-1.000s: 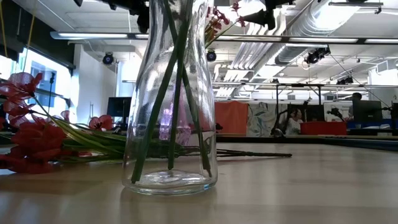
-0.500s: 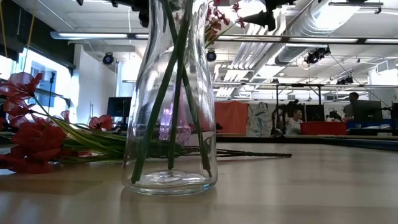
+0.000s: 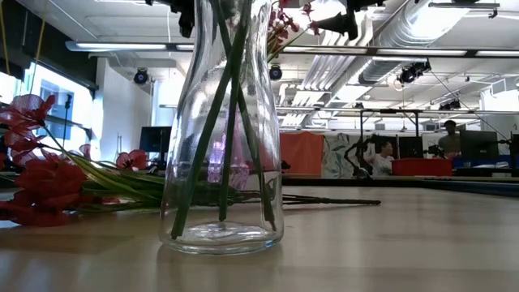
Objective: Sort flowers into vase by color
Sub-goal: Put the top red flowers into the pink vase
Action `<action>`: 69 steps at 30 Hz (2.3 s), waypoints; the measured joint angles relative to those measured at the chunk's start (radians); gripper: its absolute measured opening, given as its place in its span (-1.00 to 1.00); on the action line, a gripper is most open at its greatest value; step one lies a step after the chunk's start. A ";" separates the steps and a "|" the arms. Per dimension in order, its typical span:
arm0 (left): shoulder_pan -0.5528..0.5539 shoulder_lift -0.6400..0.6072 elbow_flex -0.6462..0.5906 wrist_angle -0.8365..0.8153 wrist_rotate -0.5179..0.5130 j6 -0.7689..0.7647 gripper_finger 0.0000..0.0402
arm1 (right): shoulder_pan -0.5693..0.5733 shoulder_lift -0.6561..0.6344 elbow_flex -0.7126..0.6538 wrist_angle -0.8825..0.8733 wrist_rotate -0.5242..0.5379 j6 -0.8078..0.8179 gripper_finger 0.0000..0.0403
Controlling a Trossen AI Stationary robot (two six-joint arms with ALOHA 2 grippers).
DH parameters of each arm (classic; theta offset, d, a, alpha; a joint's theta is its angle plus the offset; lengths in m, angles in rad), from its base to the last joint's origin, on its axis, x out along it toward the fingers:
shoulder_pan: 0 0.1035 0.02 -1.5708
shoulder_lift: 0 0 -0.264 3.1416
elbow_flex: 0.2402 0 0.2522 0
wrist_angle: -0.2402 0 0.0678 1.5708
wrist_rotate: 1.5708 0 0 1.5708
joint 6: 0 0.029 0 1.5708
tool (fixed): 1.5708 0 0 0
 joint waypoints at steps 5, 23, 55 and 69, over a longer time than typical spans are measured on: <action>0.000 0.057 0.038 -0.022 -0.019 0.000 -0.03 | 0.000 0.001 0.000 0.000 0.000 -0.010 0.92; -0.001 0.133 0.070 0.048 -0.155 0.177 -0.81 | 0.000 0.002 0.000 -0.042 0.000 0.005 0.92; -0.088 -0.054 -0.129 0.364 -0.118 0.263 -1.00 | 0.000 0.002 0.000 -0.037 0.013 0.020 0.92; -0.105 -0.059 -0.129 0.277 -0.129 0.341 -1.00 | 0.000 0.002 0.000 -0.044 0.026 0.062 0.92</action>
